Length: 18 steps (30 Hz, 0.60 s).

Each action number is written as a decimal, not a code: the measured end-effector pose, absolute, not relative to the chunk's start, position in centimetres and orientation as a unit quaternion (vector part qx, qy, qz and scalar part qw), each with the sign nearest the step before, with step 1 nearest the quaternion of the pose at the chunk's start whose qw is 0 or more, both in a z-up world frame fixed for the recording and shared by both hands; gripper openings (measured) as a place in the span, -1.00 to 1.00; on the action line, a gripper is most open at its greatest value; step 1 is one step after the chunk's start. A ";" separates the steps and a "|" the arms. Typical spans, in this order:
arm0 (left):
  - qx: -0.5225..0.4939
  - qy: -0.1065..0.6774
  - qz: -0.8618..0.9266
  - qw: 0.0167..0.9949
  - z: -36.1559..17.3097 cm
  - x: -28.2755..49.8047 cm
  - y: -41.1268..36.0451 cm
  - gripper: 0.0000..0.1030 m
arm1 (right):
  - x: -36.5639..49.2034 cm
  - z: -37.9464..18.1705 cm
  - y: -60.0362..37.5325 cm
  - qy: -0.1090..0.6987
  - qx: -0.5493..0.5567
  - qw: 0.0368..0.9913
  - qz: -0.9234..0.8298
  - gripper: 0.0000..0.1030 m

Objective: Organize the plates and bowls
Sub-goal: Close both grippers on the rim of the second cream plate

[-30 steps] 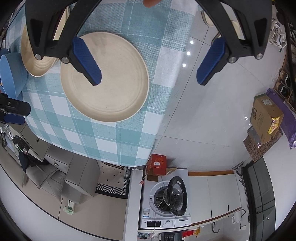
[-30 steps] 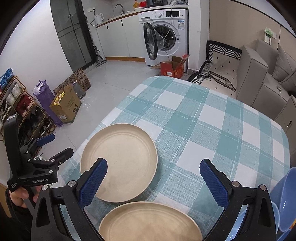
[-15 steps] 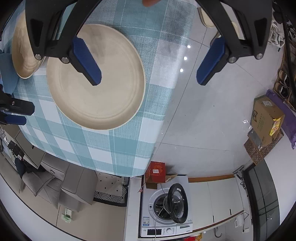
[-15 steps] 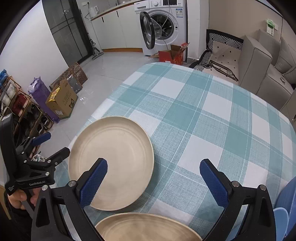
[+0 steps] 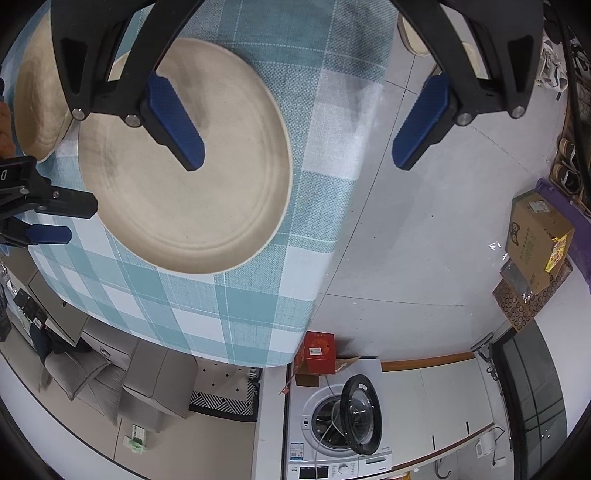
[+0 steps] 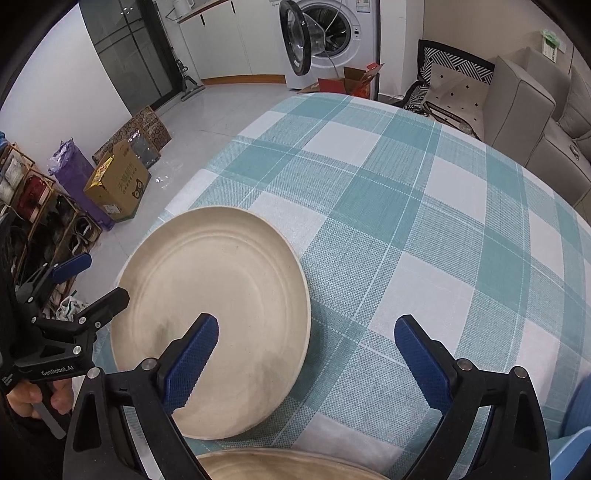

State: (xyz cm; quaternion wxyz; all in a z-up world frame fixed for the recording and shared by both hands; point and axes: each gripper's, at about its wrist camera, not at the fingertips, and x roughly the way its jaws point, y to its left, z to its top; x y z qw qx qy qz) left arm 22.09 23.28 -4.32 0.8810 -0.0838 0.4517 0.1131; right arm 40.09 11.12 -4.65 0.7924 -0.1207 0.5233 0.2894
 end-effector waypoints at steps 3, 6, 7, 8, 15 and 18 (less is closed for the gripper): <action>-0.083 0.454 0.112 0.880 -4.7 22.2 23.2 0.96 | 40.0 -5.4 11.5 0.529 -0.128 0.786 0.293 0.72; -0.083 0.457 0.107 0.879 -5.1 22.3 22.9 0.93 | 39.8 -6.1 11.8 0.536 -0.127 0.778 0.302 0.63; -0.083 0.458 0.105 0.879 -5.2 22.3 22.9 0.89 | 39.6 -6.2 11.9 0.535 -0.130 0.778 0.303 0.60; -0.084 0.460 0.104 0.878 -5.3 22.3 22.9 0.87 | 39.5 -6.4 12.0 0.535 -0.133 0.777 0.303 0.55; -0.090 0.470 0.097 0.873 -6.0 22.3 22.8 0.48 | 39.4 -7.3 12.4 0.544 -0.139 0.769 0.304 0.27; -0.093 0.471 0.090 0.872 -6.1 22.2 22.8 0.29 | 39.4 -7.4 12.4 0.549 -0.138 0.766 0.304 0.24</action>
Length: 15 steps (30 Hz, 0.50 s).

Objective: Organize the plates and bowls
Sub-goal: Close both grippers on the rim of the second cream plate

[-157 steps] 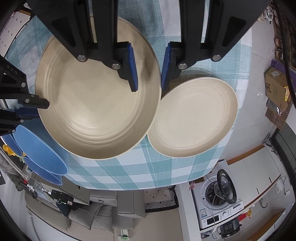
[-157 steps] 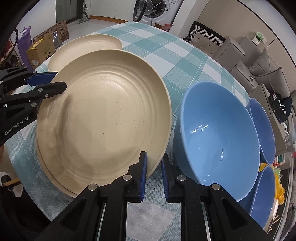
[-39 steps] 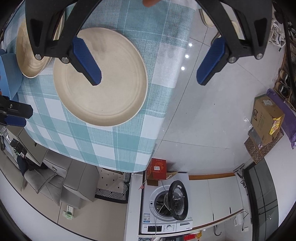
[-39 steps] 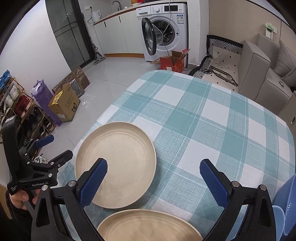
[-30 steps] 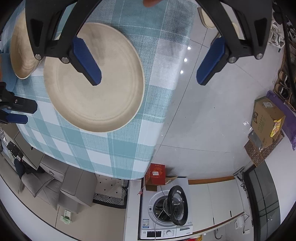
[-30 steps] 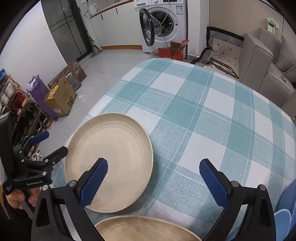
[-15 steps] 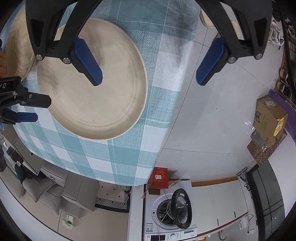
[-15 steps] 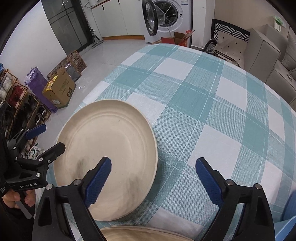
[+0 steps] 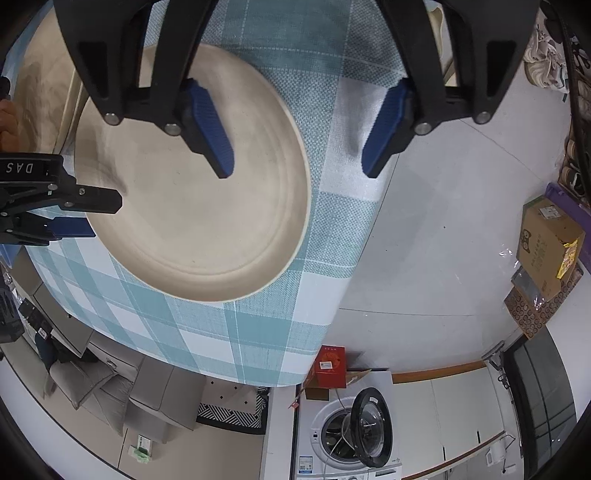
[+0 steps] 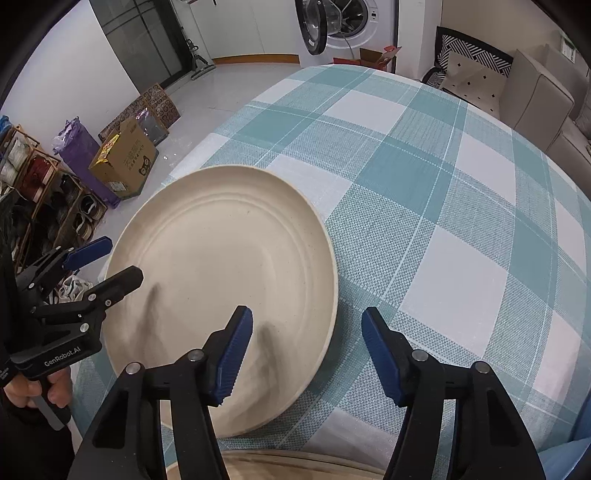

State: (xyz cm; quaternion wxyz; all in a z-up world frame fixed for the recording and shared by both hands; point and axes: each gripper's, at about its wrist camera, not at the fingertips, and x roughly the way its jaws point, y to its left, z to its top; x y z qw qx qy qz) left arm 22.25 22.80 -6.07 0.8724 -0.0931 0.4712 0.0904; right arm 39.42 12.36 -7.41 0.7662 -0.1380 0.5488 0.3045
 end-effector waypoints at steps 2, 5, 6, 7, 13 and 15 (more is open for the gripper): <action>-0.094 0.473 0.086 0.872 -6.1 22.2 22.8 0.16 | 39.5 -7.4 12.3 0.550 -0.136 0.766 0.302 0.16; -0.097 0.476 0.078 0.871 -6.2 22.2 22.7 -0.12 | 39.7 -7.5 12.1 0.554 -0.133 0.766 0.298 0.08; -0.099 0.476 0.076 0.871 -6.2 22.2 22.6 -0.17 | 39.7 -7.6 12.0 0.555 -0.132 0.766 0.298 0.06; -0.099 0.476 0.074 0.871 -6.2 22.2 22.6 -0.24 | 39.7 -7.6 12.0 0.556 -0.131 0.765 0.298 0.05; -0.103 0.479 0.065 0.869 -6.3 22.1 22.4 -0.43 | 39.4 -7.8 11.9 0.553 -0.139 0.765 0.299 -0.19; -0.102 0.479 0.064 0.869 -6.4 22.1 22.3 -0.45 | 39.2 -7.8 11.9 0.552 -0.144 0.765 0.299 -0.26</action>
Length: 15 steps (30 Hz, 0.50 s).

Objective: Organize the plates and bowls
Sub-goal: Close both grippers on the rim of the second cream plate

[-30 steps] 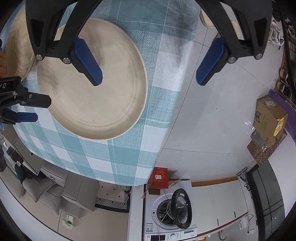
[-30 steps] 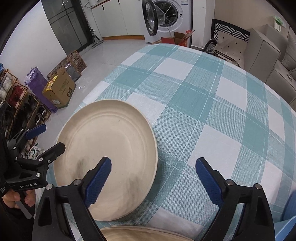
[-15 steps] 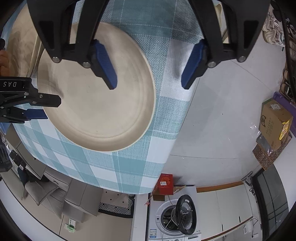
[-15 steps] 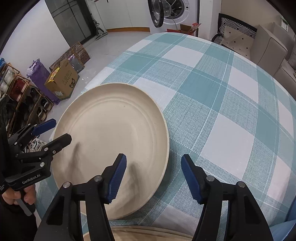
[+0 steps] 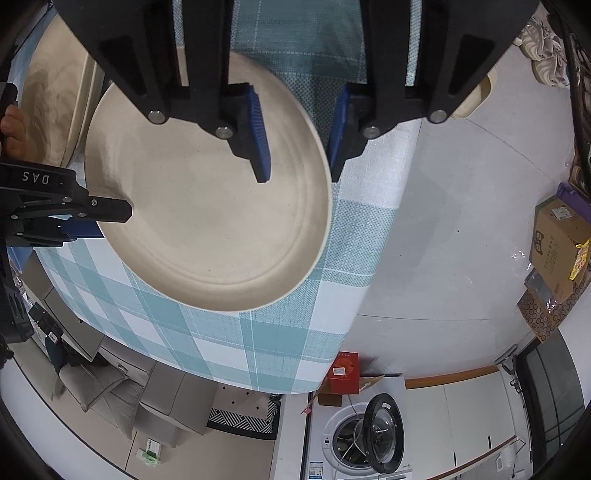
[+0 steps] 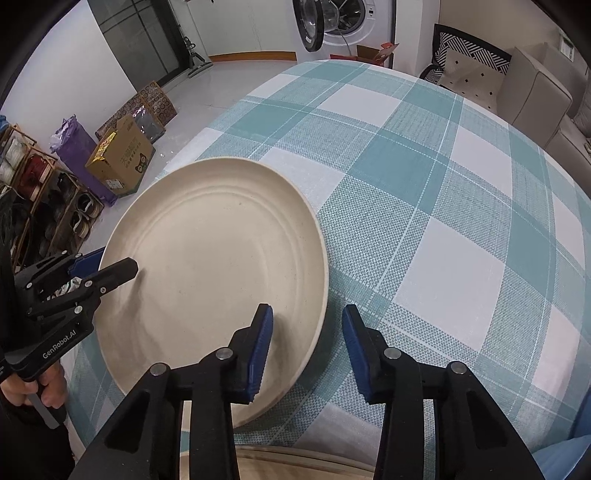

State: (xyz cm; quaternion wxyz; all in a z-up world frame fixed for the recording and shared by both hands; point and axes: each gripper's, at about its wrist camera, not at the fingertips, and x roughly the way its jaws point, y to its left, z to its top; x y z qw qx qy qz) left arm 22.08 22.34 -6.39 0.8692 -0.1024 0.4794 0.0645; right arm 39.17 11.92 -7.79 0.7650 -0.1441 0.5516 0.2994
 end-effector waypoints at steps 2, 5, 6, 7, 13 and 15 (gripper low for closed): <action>-0.101 0.479 0.066 0.869 -6.4 22.1 22.4 -0.48 | 39.0 -7.9 12.0 0.551 -0.149 0.764 0.299 -0.34; -0.101 0.479 0.071 0.869 -6.4 22.0 22.5 -0.57 | 38.7 -8.0 12.0 0.553 -0.150 0.762 0.302 -0.45; -0.102 0.479 0.071 0.869 -6.5 22.0 22.5 -0.59 | 38.6 -7.9 12.1 0.552 -0.151 0.762 0.304 -0.50; -0.102 0.480 0.071 0.869 -6.5 22.0 22.5 -0.62 | 38.6 -7.9 12.1 0.551 -0.152 0.762 0.304 -0.51; -0.096 0.481 0.075 0.868 -6.4 22.0 22.4 -0.72 | 38.5 -7.8 12.1 0.548 -0.157 0.767 0.294 -0.64; -0.095 0.482 0.075 0.868 -6.4 22.0 22.4 -0.73 | 38.6 -7.8 12.0 0.549 -0.154 0.768 0.292 -0.65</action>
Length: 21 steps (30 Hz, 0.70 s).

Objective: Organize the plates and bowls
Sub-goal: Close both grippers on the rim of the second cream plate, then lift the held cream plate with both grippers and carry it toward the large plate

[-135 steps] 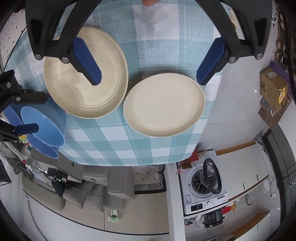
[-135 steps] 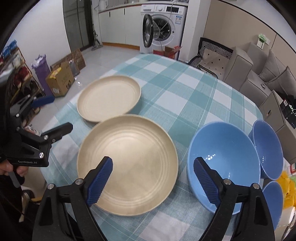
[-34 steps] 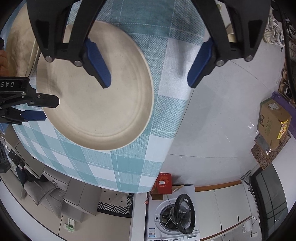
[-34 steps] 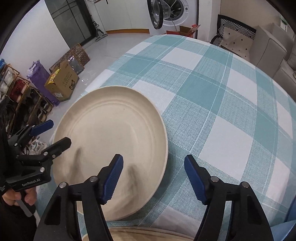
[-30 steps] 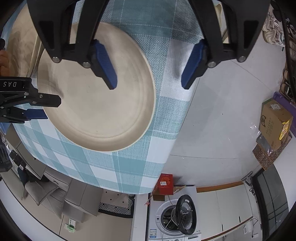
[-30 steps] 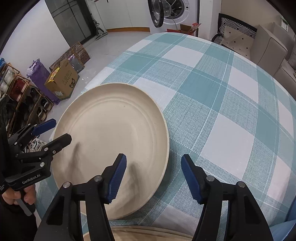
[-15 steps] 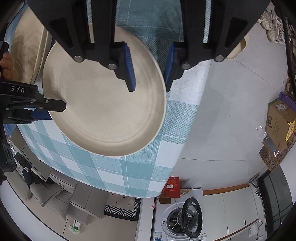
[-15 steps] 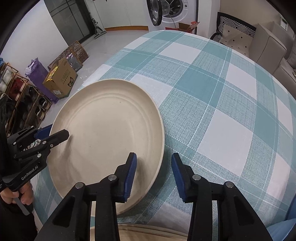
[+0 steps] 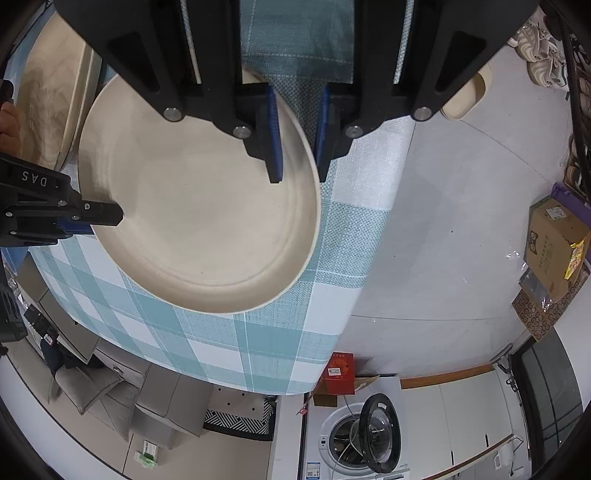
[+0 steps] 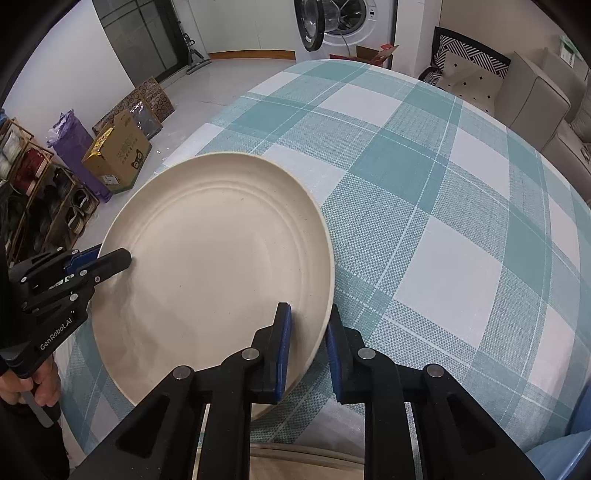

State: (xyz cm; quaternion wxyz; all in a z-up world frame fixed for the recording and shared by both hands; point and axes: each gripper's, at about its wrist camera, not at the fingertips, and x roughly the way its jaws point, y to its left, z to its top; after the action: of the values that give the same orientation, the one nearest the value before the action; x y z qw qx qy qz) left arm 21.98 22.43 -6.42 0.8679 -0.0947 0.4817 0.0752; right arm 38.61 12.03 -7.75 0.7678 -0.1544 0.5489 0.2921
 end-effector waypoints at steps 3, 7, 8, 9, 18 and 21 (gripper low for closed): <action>-0.092 0.480 0.077 0.869 -6.3 22.0 22.3 -0.73 | 38.5 -7.6 12.1 0.546 -0.157 0.770 0.290 -0.65; -0.090 0.476 0.078 0.871 -6.0 21.9 22.2 -0.73 | 38.5 -7.2 12.0 0.542 -0.156 0.773 0.290 -0.65; -0.089 0.475 0.078 0.872 -5.9 21.9 22.2 -0.73 | 38.4 -7.1 12.0 0.540 -0.156 0.774 0.289 -0.65; -0.088 0.474 0.079 0.873 -5.8 21.9 22.2 -0.73 | 38.5 -6.9 12.0 0.539 -0.156 0.775 0.289 -0.65; -0.085 0.459 0.083 0.881 -4.4 21.3 22.1 -0.73 | 37.9 -5.3 11.4 0.526 -0.149 0.786 0.290 -0.66; -0.084 0.453 0.085 0.884 -3.8 21.0 22.1 -0.73 | 37.7 -4.6 11.4 0.519 -0.148 0.790 0.292 -0.66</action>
State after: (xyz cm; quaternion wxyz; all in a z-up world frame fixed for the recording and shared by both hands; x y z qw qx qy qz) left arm 21.03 22.12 -3.83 0.8835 -0.0844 0.4528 0.0848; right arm 37.67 11.42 -4.56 0.7900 -0.1478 0.5187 0.2916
